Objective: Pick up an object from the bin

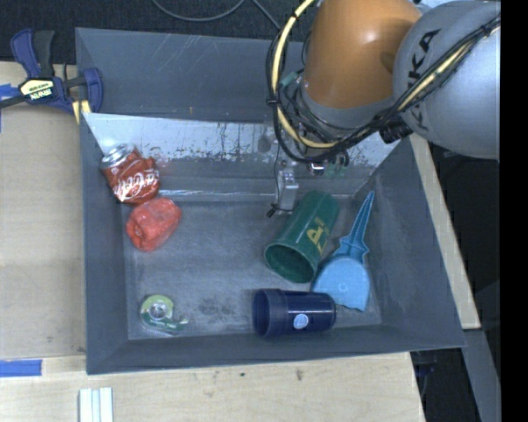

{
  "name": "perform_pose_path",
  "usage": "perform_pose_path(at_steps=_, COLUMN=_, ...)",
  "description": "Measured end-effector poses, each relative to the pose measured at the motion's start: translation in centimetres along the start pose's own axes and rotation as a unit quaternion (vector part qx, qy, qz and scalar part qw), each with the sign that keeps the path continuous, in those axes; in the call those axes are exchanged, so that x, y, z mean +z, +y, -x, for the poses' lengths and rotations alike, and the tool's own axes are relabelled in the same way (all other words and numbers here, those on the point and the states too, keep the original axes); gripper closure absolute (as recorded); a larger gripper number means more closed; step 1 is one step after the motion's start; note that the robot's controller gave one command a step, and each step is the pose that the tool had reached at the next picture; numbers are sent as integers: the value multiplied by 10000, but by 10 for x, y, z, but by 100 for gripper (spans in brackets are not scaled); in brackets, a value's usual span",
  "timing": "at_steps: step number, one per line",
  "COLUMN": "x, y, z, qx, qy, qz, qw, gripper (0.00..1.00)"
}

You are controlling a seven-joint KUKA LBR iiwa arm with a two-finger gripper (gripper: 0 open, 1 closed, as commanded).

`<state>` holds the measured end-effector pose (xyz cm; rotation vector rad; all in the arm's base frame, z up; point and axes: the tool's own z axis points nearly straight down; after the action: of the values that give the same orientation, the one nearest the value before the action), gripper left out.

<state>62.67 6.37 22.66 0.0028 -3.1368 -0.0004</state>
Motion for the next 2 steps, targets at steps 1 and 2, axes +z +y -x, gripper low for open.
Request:
perform_pose_path(at_steps=1, x=-5, y=0, z=1, qx=6, qy=-45, qz=2, qw=10000, gripper=0)
perform_pose_path(at_steps=2, x=64, y=-29, z=0, qx=-457, qy=-48, qz=-1, qw=9989, gripper=0)
